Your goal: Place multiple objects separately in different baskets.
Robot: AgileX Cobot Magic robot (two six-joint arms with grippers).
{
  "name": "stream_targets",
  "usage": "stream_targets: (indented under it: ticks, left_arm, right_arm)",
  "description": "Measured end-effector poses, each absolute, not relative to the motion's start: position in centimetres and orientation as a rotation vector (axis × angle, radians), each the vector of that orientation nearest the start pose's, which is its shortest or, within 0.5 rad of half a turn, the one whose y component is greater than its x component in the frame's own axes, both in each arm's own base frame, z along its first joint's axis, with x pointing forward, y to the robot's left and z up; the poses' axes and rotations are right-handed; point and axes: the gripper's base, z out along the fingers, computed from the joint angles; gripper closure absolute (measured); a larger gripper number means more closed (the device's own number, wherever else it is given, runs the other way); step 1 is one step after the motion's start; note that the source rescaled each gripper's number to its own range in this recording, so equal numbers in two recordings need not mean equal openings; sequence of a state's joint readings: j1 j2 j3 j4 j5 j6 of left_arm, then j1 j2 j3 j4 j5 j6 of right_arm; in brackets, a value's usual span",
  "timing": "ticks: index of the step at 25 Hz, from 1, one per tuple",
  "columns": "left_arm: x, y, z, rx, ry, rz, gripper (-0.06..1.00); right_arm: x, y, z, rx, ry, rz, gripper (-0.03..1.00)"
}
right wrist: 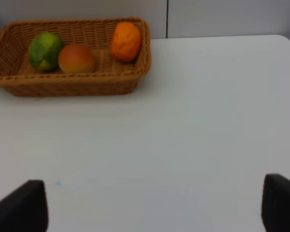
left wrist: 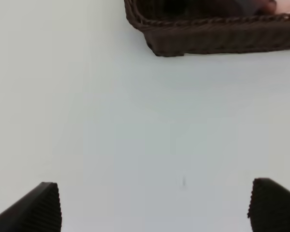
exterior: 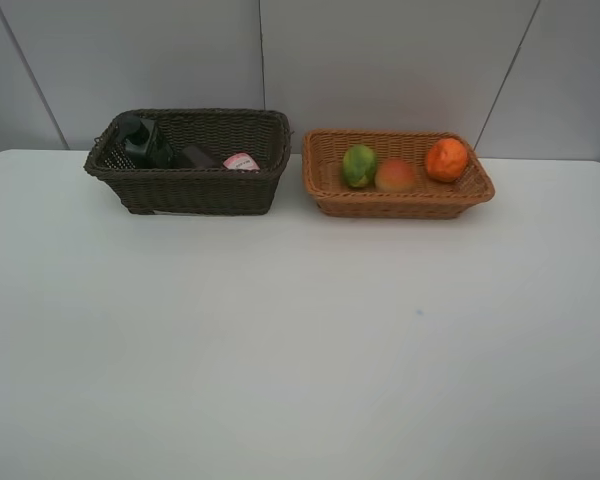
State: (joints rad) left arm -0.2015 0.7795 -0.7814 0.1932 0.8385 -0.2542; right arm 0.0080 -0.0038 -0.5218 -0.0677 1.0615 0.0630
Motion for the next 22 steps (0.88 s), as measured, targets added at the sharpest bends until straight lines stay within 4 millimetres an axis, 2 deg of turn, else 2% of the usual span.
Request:
stream_targets:
  ticks: [5, 10, 14, 22]
  left_arm:
    - [7.2, -0.3, 34.6, 0.076, 2.224, -0.012, -0.06]
    - [2.3, 0.7, 34.5, 0.058, 2.171, -0.021, -0.06]
    - [0.3, 1.1, 34.3, 0.046, 2.127, -0.032, -0.06]
    - [-2.0, 1.5, 34.1, 0.037, 2.025, -0.061, -0.06]
  right_arm:
    - [-0.8, -0.5, 28.3, 0.06, 2.017, -0.036, 0.02]
    - [-0.8, -0.5, 28.3, 0.06, 2.017, -0.036, 0.02]
    - [-0.8, -0.5, 28.3, 0.06, 2.017, -0.036, 0.02]
    - [-0.8, -0.5, 28.3, 0.06, 2.017, -0.036, 0.02]
